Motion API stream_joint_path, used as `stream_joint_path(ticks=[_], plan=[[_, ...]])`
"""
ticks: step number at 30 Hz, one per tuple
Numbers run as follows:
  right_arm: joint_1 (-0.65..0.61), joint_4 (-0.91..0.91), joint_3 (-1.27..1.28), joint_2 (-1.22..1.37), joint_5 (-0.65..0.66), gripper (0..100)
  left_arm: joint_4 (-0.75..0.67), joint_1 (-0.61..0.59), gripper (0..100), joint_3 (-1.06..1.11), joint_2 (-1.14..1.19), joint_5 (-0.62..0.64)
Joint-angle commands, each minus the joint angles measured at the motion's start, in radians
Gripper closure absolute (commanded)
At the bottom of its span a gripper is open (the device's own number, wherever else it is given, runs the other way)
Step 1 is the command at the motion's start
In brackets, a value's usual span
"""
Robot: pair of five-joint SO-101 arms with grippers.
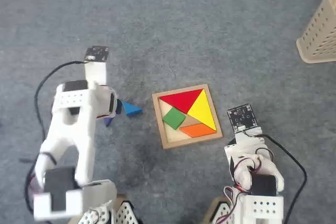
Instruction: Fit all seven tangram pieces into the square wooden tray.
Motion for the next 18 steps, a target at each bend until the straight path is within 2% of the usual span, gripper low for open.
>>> stream_joint_path(ticks=[1, 8, 15, 18], plan=[[0.010, 0.005, 0.015, 0.008, 0.011, 99.2, -0.015, -0.017, 81, -0.107, 0.143, 0.029], [0.010, 0.005, 0.015, 0.008, 0.011, 99.2, 0.038, -0.071, 81, -0.252, 0.339, 0.015], [0.010, 0.005, 0.015, 0.008, 0.011, 99.2, 0.040, -0.074, 81, -0.252, 0.318, 0.015], [0.010, 0.005, 0.015, 0.008, 0.011, 99.2, 0.037, -0.063, 81, -0.191, 0.175, 0.014]])
